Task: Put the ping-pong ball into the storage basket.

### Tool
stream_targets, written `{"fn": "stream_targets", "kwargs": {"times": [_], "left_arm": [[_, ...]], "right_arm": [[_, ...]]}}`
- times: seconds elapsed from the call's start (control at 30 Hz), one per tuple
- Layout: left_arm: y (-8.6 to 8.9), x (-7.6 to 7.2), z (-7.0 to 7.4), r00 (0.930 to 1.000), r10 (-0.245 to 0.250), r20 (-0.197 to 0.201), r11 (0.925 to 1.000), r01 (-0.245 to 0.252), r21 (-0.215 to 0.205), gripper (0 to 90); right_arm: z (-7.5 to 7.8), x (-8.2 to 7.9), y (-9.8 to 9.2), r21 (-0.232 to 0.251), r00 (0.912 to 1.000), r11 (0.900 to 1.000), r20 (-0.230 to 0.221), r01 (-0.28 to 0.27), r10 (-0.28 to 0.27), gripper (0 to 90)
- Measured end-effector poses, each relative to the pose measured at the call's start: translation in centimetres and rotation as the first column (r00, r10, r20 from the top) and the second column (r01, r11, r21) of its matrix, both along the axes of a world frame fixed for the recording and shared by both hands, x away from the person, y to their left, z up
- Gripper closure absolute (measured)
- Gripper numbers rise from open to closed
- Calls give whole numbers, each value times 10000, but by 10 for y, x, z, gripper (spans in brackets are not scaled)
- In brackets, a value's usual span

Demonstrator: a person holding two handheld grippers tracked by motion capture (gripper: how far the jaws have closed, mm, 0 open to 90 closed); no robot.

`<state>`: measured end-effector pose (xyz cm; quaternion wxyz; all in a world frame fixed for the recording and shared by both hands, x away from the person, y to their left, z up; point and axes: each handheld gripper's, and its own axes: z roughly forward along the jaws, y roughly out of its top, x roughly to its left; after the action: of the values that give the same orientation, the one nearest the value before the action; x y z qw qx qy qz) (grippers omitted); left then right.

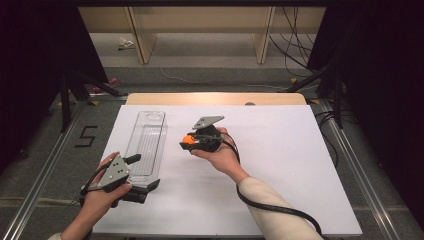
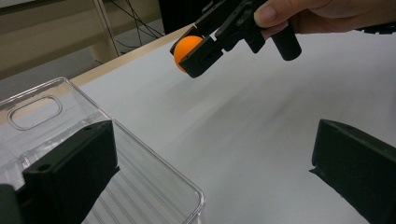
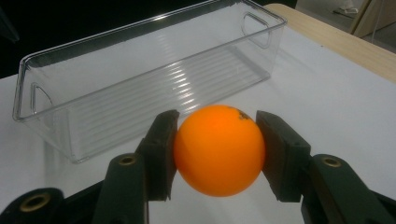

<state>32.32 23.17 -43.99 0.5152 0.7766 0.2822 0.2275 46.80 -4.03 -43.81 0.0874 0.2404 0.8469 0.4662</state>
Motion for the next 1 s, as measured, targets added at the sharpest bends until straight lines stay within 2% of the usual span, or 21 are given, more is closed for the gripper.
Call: {"fn": "stream_targets", "kwargs": {"times": [0.2, 1.0], "left_arm": [[0, 0, 0, 10000, 0, -1, 10000, 0, -10, 0], [0, 0, 0, 10000, 0, -12, 10000, 0, 14, 0]], "right_arm": [[1, 1, 1, 50, 9999, 10000, -115, 51, -51, 516], [3, 7, 14, 76, 10000, 9999, -51, 66, -65, 515]]}}
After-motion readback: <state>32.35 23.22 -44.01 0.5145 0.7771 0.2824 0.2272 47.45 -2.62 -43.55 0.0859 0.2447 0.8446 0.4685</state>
